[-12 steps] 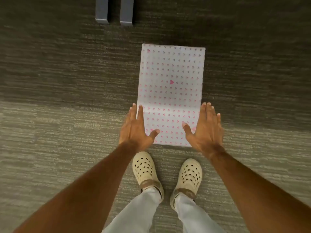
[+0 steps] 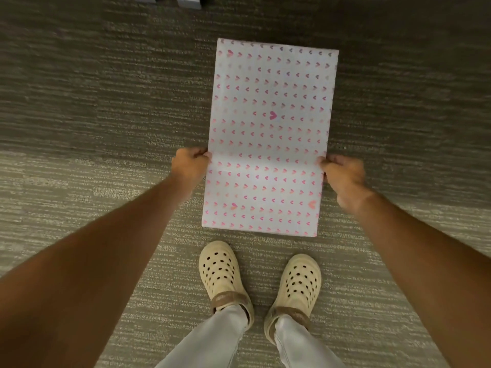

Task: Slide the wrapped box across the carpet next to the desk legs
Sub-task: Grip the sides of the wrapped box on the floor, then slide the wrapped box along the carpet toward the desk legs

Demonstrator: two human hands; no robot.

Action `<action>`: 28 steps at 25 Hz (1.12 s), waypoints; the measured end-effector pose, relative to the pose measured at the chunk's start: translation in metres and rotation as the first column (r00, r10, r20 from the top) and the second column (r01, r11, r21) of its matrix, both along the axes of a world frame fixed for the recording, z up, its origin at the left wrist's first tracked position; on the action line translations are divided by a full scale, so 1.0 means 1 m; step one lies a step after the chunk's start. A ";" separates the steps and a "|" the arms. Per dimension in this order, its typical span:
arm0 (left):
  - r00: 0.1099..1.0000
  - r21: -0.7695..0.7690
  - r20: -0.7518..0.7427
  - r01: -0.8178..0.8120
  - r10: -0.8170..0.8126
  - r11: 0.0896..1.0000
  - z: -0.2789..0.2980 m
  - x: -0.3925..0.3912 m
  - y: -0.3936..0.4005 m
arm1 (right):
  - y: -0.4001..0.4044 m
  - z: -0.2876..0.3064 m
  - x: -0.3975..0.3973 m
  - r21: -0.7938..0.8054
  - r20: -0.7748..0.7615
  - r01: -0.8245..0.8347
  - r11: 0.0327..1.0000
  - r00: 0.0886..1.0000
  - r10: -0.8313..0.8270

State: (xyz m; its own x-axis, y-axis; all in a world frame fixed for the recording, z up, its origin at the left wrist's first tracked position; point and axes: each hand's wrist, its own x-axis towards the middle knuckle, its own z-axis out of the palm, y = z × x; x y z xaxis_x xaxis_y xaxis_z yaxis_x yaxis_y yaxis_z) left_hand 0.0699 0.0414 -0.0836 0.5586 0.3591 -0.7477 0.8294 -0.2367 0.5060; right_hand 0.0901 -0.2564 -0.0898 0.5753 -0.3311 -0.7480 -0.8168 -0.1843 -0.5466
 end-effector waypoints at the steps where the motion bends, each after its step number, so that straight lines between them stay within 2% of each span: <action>1: 0.999 -0.025 -0.004 -0.036 0.036 0.999 -0.002 0.002 0.002 | -0.002 -0.003 0.004 0.019 -0.022 0.008 1.000 1.000 -0.007; 5: 0.988 -0.129 -0.044 -0.154 0.150 0.980 -0.008 0.008 0.006 | -0.010 -0.009 0.014 0.088 -0.103 -0.027 0.996 0.994 0.036; 11: 0.991 -0.193 -0.044 -0.134 0.128 0.972 0.009 0.008 0.007 | -0.013 0.005 0.019 0.129 -0.135 -0.037 0.991 0.989 0.054; 20: 0.991 -0.227 -0.049 -0.134 0.126 0.965 0.081 0.001 0.017 | -0.010 0.094 0.022 0.194 -0.131 -0.064 0.979 0.987 0.090; 24: 0.990 -0.256 0.016 -0.133 0.142 0.957 0.114 0.035 0.023 | -0.003 0.136 0.056 0.181 -0.092 -0.093 0.979 0.989 0.111; 28: 0.989 -0.264 0.060 -0.113 0.133 0.958 0.124 0.081 0.023 | -0.001 0.157 0.097 0.095 -0.012 -0.149 0.984 0.989 0.150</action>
State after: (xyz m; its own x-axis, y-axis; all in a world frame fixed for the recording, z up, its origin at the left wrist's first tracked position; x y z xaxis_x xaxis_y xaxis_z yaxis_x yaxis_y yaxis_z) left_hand 0.1508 0.0642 0.0399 0.5812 0.2283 -0.7811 0.8006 0.0118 0.5991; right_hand 0.1870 -0.2572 0.0676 0.5984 -0.1703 -0.7829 -0.7944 -0.2538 -0.5519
